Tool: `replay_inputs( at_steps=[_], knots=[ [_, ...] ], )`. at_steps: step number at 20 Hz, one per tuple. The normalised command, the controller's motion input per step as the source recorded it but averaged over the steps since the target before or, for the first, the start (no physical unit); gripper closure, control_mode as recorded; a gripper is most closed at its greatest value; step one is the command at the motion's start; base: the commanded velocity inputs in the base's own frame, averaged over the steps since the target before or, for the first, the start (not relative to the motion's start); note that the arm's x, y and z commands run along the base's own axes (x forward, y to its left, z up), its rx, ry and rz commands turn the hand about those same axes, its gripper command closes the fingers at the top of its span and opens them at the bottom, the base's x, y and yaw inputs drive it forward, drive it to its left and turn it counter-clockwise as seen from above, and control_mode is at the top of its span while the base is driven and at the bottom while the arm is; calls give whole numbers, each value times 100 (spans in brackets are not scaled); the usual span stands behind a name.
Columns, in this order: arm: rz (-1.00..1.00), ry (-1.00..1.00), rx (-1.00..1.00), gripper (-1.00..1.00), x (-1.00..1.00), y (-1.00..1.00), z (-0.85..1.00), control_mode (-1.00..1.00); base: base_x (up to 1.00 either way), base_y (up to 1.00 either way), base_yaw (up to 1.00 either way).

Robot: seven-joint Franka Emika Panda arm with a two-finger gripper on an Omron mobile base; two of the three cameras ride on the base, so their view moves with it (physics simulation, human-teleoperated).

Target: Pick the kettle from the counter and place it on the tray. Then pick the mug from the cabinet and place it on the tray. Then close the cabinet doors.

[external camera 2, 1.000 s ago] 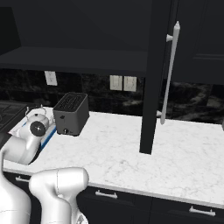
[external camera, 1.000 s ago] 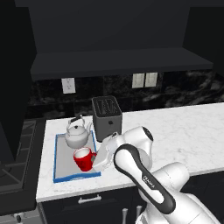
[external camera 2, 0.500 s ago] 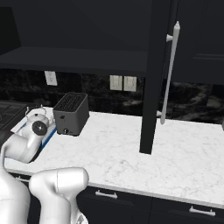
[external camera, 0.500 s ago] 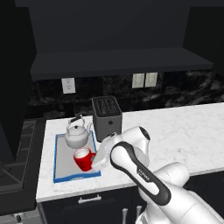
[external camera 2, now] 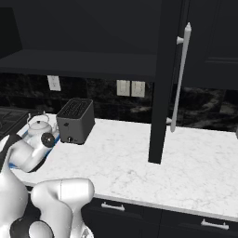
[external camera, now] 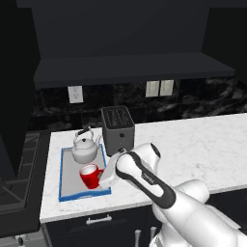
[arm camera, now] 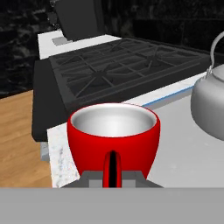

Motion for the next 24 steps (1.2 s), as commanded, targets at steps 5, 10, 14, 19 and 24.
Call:
replay_inputs(
  at_steps=[5, 10, 14, 19, 24],
  knots=[
    [0, -5, 9, 100, 21, 0, -34, -100, 0, 0, 0],
    [0, -7, 3, 100, 8, 0, -20, -100, 0, 0, 0],
    [0, -10, 0, 100, 9, 0, -13, -100, 0, 0, 0],
    [0, -4, 0, 100, 22, 0, -14, -100, 0, 0, 0],
    [0, 0, 0, 100, 21, 0, -14, -100, 0, 0, 0]
  ],
)
